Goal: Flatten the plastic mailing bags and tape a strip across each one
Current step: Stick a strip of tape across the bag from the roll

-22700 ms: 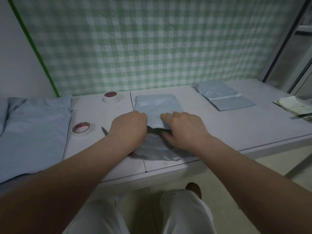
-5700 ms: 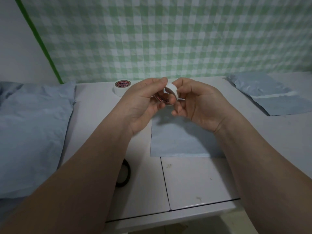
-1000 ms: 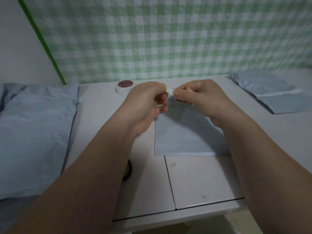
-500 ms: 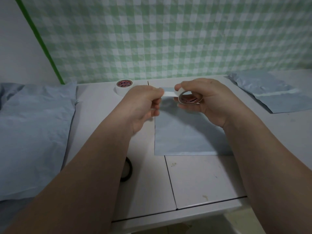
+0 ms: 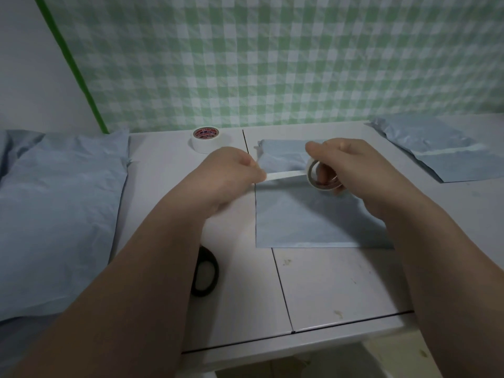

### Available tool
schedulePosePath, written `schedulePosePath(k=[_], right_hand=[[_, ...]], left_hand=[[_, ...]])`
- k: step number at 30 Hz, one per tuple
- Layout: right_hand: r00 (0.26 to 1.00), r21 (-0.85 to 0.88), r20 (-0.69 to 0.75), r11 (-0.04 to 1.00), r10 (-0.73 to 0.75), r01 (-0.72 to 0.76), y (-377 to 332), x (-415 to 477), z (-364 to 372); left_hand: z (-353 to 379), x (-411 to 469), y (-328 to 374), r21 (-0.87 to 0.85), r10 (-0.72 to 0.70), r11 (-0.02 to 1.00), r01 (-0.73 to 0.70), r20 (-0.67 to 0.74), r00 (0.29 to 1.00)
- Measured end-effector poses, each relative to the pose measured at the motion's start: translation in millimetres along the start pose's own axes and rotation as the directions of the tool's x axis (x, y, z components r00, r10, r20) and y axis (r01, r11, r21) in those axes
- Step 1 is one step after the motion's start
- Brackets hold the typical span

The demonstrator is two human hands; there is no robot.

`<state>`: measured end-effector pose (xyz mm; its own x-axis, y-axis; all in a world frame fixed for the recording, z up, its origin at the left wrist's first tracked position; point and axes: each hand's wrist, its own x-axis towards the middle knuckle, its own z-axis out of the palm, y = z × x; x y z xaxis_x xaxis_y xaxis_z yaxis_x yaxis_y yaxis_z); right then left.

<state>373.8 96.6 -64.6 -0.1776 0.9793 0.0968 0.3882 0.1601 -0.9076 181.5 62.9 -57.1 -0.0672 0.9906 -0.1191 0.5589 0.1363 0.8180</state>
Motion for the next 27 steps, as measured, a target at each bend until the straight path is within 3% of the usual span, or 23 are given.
schedulePosePath(k=[9,27], right_hand=[[0.997,-0.167,0.013,0.983,-0.072,0.073,4.6,-3.4,9.8],[0.992,-0.313,0.066,0.941,-0.112,0.127,-0.7,-6.8,21.1]], left_hand=[[6.0,4.4,-2.2,0.119,-0.044,0.992,0.042,0.012,0.999],[8.1,10.0,-5.9,0.378,0.007,0.926,-0.009,0.007,1.000]])
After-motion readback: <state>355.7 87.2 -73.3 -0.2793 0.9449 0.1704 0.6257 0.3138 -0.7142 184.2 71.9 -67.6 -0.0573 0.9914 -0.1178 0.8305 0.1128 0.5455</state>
